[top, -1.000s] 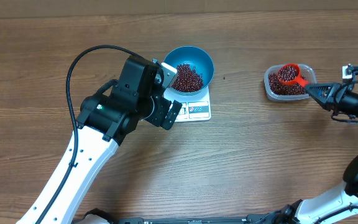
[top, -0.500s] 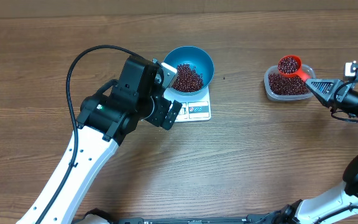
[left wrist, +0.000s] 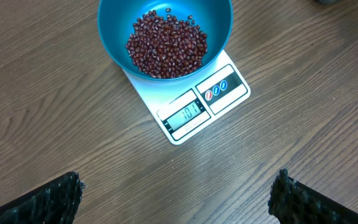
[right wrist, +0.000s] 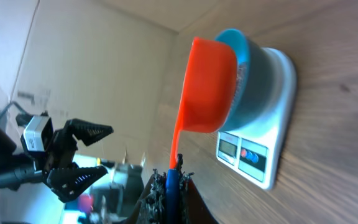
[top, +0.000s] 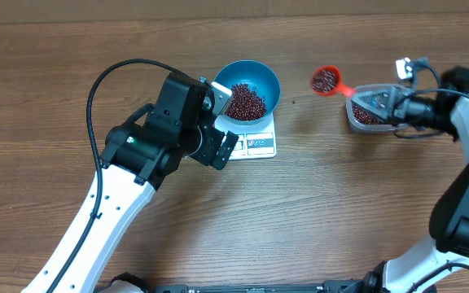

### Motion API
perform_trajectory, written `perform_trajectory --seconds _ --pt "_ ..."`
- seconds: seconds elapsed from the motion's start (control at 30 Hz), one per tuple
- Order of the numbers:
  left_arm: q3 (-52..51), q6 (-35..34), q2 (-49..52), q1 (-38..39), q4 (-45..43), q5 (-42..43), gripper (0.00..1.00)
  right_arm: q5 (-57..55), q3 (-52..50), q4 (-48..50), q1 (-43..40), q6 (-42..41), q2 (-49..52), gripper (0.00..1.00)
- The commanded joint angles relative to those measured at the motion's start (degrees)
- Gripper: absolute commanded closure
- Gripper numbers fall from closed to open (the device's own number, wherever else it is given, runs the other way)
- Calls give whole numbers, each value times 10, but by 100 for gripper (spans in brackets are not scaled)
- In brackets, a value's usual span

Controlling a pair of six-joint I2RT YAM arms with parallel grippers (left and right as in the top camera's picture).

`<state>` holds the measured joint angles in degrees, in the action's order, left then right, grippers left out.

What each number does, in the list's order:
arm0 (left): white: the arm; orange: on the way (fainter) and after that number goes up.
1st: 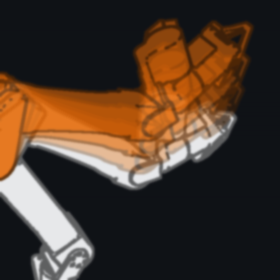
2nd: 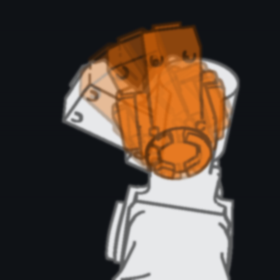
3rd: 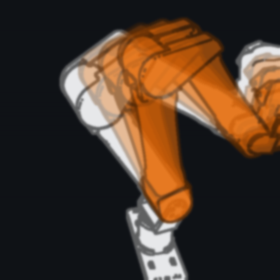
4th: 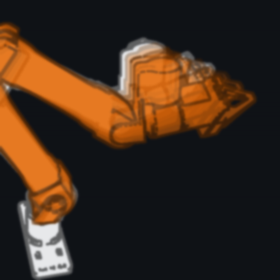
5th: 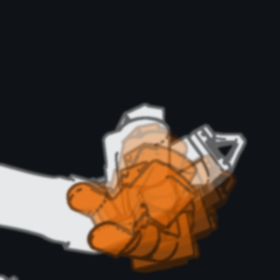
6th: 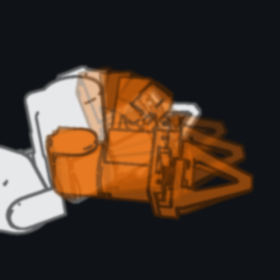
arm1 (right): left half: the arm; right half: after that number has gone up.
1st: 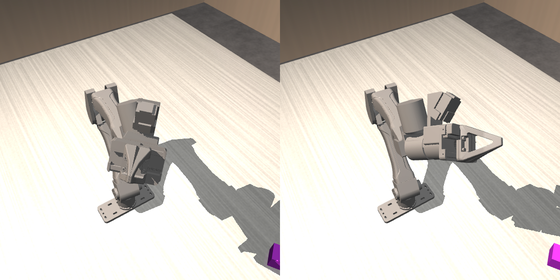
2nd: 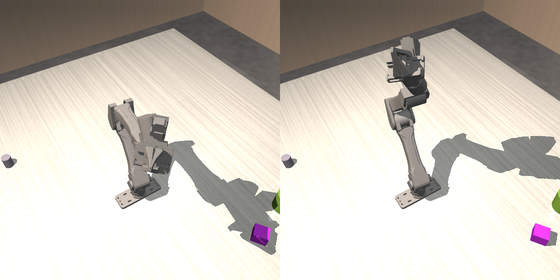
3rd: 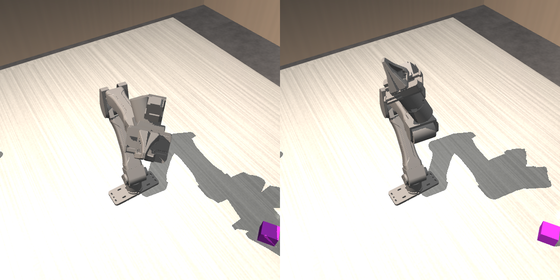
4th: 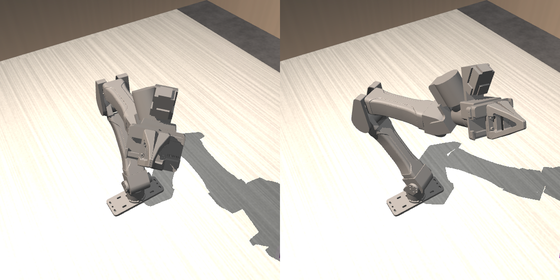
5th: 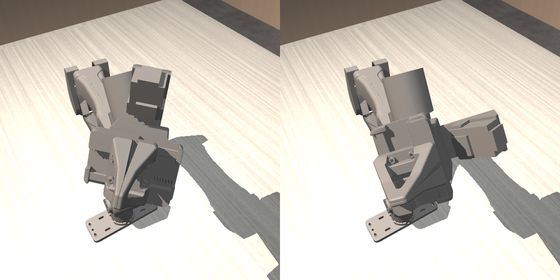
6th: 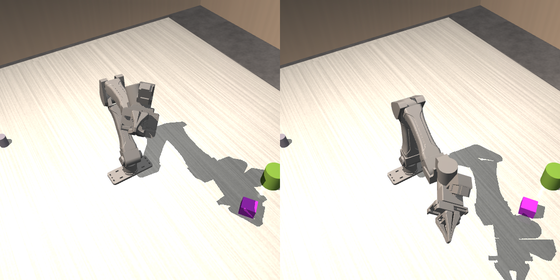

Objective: Scoop item into bowl and weigh 150g on scale

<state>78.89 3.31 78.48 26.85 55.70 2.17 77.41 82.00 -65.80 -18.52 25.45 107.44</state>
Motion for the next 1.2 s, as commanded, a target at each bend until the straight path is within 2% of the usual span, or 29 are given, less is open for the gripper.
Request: perform_trajectory --seconds 0.0,0.2,0.47,0.97,1.17 --pt "-4 -7 -6 -2 -1 2 0 14 38 28 39 -48 -3 96" --pt "-4 -7 -6 -2 -1 2 0 -35 42 133 122 -168 -3 96" --pt "-4 -7 -6 -2 -1 2 0 -130 42 207 193 -260 -3 96" --pt "-4 -7 -6 -2 -1 2 0 -151 48 218 216 -261 -3 96" --pt "-4 -7 -6 -2 -1 2 1 -155 48 219 216 -188 -3 96"
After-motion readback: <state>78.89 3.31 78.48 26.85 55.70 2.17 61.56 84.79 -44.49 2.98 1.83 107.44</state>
